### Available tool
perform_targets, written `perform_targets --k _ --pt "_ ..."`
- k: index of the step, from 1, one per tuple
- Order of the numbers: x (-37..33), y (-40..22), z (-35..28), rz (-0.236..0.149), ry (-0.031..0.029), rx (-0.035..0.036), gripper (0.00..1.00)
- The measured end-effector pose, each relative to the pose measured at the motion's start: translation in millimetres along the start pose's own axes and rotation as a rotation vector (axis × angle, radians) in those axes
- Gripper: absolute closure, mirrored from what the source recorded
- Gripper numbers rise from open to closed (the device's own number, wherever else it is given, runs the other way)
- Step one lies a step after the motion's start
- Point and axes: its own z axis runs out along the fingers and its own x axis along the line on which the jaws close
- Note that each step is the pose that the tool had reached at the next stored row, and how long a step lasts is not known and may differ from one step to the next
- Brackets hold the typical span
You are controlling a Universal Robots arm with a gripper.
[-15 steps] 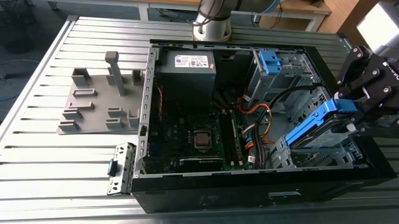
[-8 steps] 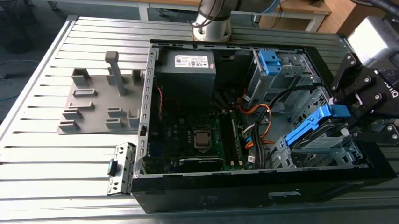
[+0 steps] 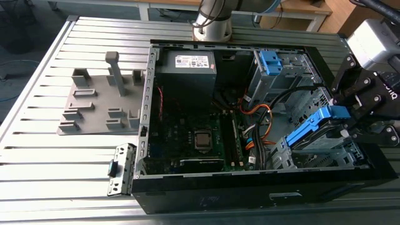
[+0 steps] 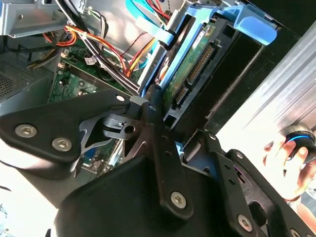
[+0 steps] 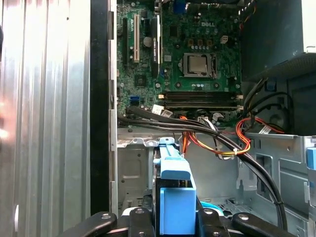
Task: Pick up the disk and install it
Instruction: 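Insert the disk into the insertion slot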
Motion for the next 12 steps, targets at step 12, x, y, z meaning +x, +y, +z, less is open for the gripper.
perform_targets --k 12 --pt "0.0 0.0 0.3 0.0 -0.0001 0.0 0.64"
